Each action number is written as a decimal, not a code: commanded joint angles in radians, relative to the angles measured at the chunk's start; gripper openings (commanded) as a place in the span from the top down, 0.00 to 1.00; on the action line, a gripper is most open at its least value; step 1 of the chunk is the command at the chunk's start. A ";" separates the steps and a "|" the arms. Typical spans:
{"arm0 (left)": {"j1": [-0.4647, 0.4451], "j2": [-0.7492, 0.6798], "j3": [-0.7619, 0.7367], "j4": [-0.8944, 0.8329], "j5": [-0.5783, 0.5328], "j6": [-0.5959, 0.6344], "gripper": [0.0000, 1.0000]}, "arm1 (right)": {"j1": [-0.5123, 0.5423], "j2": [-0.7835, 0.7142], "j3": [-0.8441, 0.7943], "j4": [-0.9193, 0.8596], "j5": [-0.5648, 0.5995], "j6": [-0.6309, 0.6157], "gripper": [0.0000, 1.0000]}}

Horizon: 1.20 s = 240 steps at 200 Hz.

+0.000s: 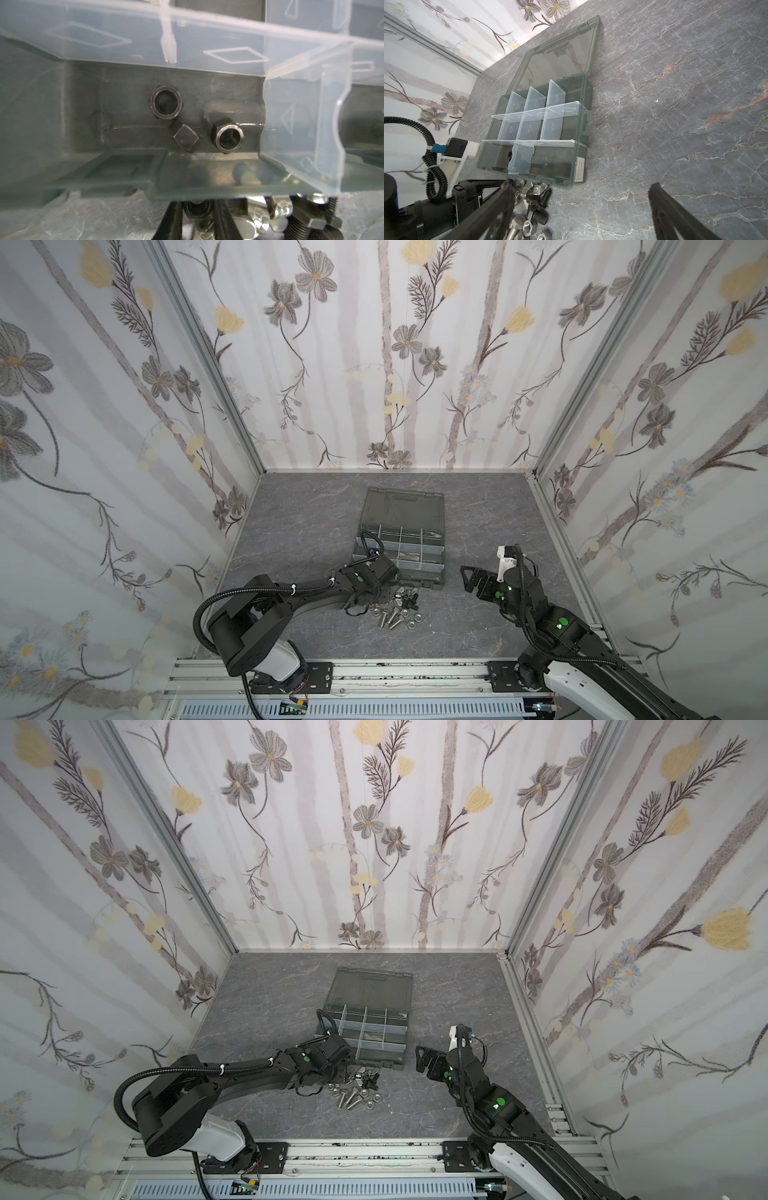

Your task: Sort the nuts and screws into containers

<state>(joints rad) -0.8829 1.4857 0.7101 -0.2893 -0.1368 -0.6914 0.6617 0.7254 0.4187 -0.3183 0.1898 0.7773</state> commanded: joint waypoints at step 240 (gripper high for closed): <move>0.062 0.020 0.177 0.014 -0.005 0.060 0.73 | 0.001 -0.009 0.005 0.000 0.011 0.016 0.00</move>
<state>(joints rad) -0.8291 1.4960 0.8772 -0.2909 -0.1310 -0.6350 0.6617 0.7231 0.4171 -0.3183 0.1898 0.7841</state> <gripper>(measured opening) 0.260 0.996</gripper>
